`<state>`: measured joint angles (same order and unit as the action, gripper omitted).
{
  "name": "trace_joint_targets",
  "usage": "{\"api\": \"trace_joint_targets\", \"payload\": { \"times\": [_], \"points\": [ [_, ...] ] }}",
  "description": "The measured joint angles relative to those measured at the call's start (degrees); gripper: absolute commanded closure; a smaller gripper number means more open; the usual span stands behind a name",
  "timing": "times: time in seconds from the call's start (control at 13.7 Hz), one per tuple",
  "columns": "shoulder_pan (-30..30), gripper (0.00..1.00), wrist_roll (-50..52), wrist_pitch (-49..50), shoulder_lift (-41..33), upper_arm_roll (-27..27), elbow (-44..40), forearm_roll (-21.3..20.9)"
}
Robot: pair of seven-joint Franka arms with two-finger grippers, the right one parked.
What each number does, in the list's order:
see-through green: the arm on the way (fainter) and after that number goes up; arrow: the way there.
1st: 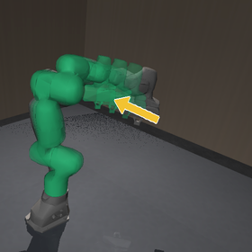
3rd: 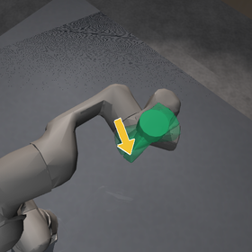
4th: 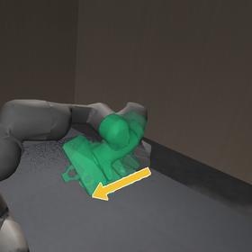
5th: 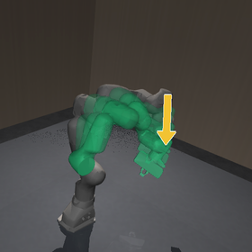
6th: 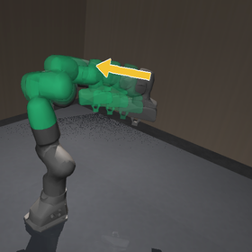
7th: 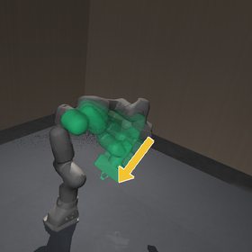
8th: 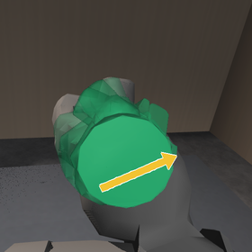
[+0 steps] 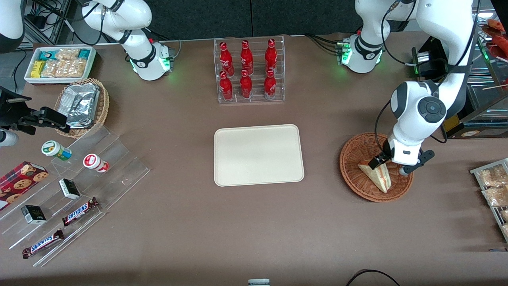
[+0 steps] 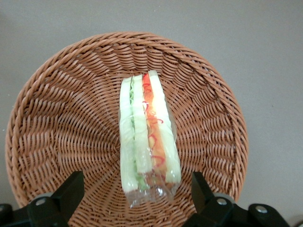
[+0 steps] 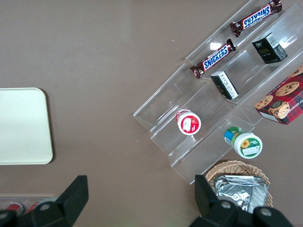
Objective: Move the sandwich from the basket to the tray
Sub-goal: 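Lower the left gripper and close it on the wrapped sandwich, then lift the sandwich and carry it with the left gripper over the tray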
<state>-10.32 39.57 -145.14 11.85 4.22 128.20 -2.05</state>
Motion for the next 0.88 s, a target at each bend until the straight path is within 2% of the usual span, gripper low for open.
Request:
{"api": "trace_joint_targets", "payload": {
  "times": [0.29, 0.44, 0.51, 0.73, 0.88],
  "points": [
    [0.1, 0.00, 0.7, -1.9, 2.3, 0.0, 0.0, 0.0],
    [0.1, 0.11, 1.4, -2.6, 3.1, 0.0, 0.0, 0.0],
    [0.1, 0.24, 1.5, -2.8, 3.4, 0.0, 0.0, 0.0],
    [0.1, 0.99, 1.8, -3.4, 4.2, 0.0, -0.4, 0.0],
    [0.0, 1.00, 2.0, -3.4, 4.5, 0.0, -1.1, 0.0]
  ]
}}
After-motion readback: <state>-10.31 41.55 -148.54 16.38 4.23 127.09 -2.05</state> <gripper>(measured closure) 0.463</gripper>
